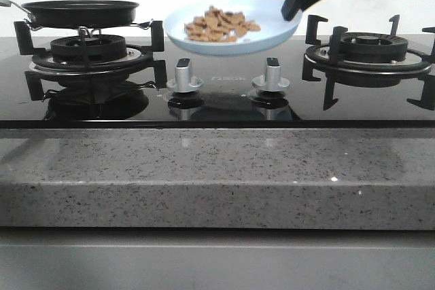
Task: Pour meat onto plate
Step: 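Lower the plate of meat onto the stove with the right gripper, then open the right gripper and raise it away from the plate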
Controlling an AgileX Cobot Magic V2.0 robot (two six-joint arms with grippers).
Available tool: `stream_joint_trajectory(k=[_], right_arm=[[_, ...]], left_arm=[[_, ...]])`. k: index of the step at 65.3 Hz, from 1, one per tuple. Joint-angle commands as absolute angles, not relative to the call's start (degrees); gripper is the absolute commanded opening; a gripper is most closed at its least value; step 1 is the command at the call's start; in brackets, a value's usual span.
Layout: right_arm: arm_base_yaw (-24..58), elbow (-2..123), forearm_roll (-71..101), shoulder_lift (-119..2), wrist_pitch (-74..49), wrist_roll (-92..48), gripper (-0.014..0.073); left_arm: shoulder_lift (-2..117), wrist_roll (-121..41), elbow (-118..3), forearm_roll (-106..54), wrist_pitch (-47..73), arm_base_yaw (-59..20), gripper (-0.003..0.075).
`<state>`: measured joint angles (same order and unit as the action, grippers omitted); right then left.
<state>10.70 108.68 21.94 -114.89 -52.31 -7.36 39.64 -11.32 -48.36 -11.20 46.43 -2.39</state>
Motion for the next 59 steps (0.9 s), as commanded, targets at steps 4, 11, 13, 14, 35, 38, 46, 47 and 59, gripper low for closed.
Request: stream_joint_trajectory(k=[4,11,13,14,35,38,46,47,59], right_arm=[[10.43,111.77,24.41,-114.35,-49.53,-7.54,-0.0068],[10.43,111.77,24.41,-115.81,-49.38,-7.54,-0.0068],[10.43,111.77,24.41,-116.07,-49.38,-7.54,-0.0067],[10.43,111.77,24.41,-116.2,-49.38,-7.54,-0.0067],[10.38,111.77,24.41,-115.94,-50.01,-7.54,0.0333],[10.38,111.77,24.35,-115.29,-50.16,-7.54,0.0388],[10.38,111.54,22.87,-112.31,-51.62,-7.6,0.0434],[10.46,111.43,22.56,-111.79,-51.76,-7.6,0.0435],[11.78,101.07,17.63,-100.76,-47.39,-7.6,0.0435]], left_arm=[[39.68,-10.76,-49.77,-12.13,42.26,-2.87,0.0599],[39.68,-10.76,-49.77,-12.13,42.26,-2.87,0.0599],[39.68,-10.76,-49.77,-12.13,42.26,-2.87,0.0599],[39.68,-10.76,-49.77,-12.13,42.26,-2.87,0.0599],[39.68,-10.76,-49.77,-12.13,42.26,-2.87,0.0599],[39.68,-10.76,-49.77,-12.13,42.26,-2.87,0.0599],[39.68,-10.76,-49.77,-12.13,42.26,-2.87,0.0599],[39.68,-10.76,-49.77,-12.13,42.26,-2.87,0.0599],[39.68,-10.76,-49.77,-12.13,42.26,-2.87,0.0599]])
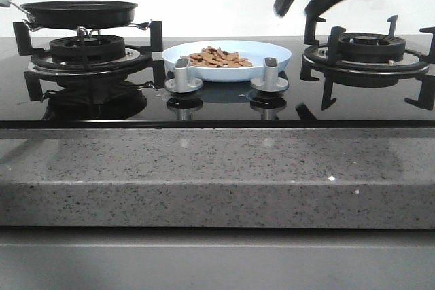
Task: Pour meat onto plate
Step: 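Open the right gripper and raise it away from the plate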
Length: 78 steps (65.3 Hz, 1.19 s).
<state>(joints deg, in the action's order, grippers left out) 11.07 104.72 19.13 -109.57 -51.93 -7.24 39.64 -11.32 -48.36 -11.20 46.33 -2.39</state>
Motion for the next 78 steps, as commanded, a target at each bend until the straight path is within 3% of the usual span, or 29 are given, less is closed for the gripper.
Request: stream_joint_trajectory(k=[1,30,53,78], right_arm=[[11.93,99.18,17.26,-99.68,-46.9,-7.6,0.0435],[12.0,63.84,10.65,-63.1,-44.7,-7.55,0.0435],[12.0,47.13,10.35,-37.45,-48.13,-7.55,0.0435],[12.0,43.74,10.26,-31.48,-51.54,-7.55,0.0435]], left_arm=[[39.68,-10.76,-49.77,-12.13,42.26,-2.87,0.0599],[39.68,-10.76,-49.77,-12.13,42.26,-2.87,0.0599],[39.68,-10.76,-49.77,-12.13,42.26,-2.87,0.0599],[39.68,-10.76,-49.77,-12.13,42.26,-2.87,0.0599]])
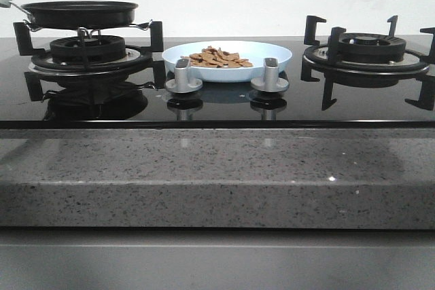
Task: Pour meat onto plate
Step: 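Open the right gripper and raise it away from the plate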
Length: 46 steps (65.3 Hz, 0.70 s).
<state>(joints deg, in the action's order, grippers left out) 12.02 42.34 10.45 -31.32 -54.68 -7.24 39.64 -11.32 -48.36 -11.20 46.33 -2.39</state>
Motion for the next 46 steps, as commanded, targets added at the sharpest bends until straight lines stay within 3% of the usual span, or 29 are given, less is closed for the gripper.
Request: stream_joint_trajectory(k=[1,26,32,42,44,46], right_arm=[[12.0,43.74,10.26,-31.48,-51.46,-7.55,0.0435],[12.0,43.74,10.26,-31.48,-51.52,-7.55,0.0412],[12.0,43.74,10.26,-31.48,-51.52,-7.55,0.0275],[12.0,43.74,10.26,-31.48,-51.57,-7.55,-0.0033],[12.0,43.74,10.26,-31.48,-51.52,-7.55,-0.0077],[12.0,43.74,10.26,-31.48,-51.51,-7.55,-0.0064]], left_arm=[[39.68,-10.76,-49.77,-12.13,42.26,-2.87,0.0599],[39.68,-10.76,-49.68,-12.58,40.95,-2.87,0.0575],[39.68,-10.76,-49.68,-12.58,41.04,-2.87,0.0437],[39.68,-10.76,-49.68,-12.58,41.16,-2.87,0.0108],[39.68,-10.76,-49.68,-12.58,41.05,-2.87,0.0062],[39.68,-10.76,-49.68,-12.58,41.05,-2.87,0.0008]])
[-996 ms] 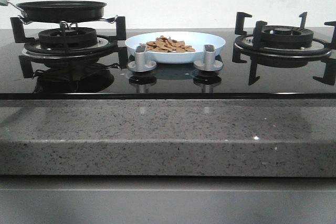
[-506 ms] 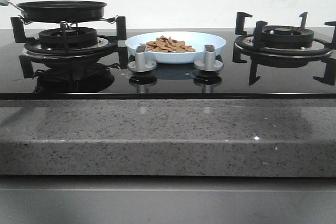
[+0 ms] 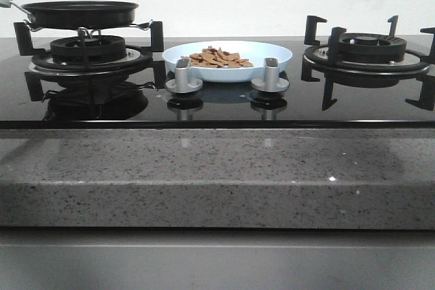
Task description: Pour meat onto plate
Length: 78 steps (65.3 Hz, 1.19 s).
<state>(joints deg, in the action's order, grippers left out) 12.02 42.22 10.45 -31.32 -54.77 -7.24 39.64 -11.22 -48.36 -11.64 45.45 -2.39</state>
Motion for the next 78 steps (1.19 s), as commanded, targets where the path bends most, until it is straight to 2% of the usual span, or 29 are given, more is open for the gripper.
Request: stream_joint_trajectory(k=[1,30,43,54,72,78], right_arm=[[12.0,43.74,10.26,-31.48,-51.46,-7.55,-0.0063],[12.0,43.74,10.32,-31.48,-52.71,-7.55,-0.0069],[12.0,43.74,10.32,-31.48,-53.01,-7.55,-0.0069],[12.0,43.74,10.32,-31.48,-53.2,-7.55,-0.0069],[12.0,43.74,10.32,-31.48,-53.4,-7.55,-0.0069],[12.0,43.74,10.32,-31.48,-53.4,-7.55,-0.0069]], left_arm=[[39.68,-10.76,-49.68,-12.58,41.05,-2.87,-0.0012],[37.09,-10.76,-47.57,-12.87,37.89,-5.03,-0.002],[20.68,-10.76,-32.43,-14.13,23.25,-4.0,-0.002],[8.68,-10.76,-20.04,-11.62,16.36,-1.99,-0.002],[-0.04,-6.85,-4.32,-5.11,4.4,-1.59,-0.002],[-1.32,-6.76,0.83,-5.0,-2.93,-1.49,-0.002]])
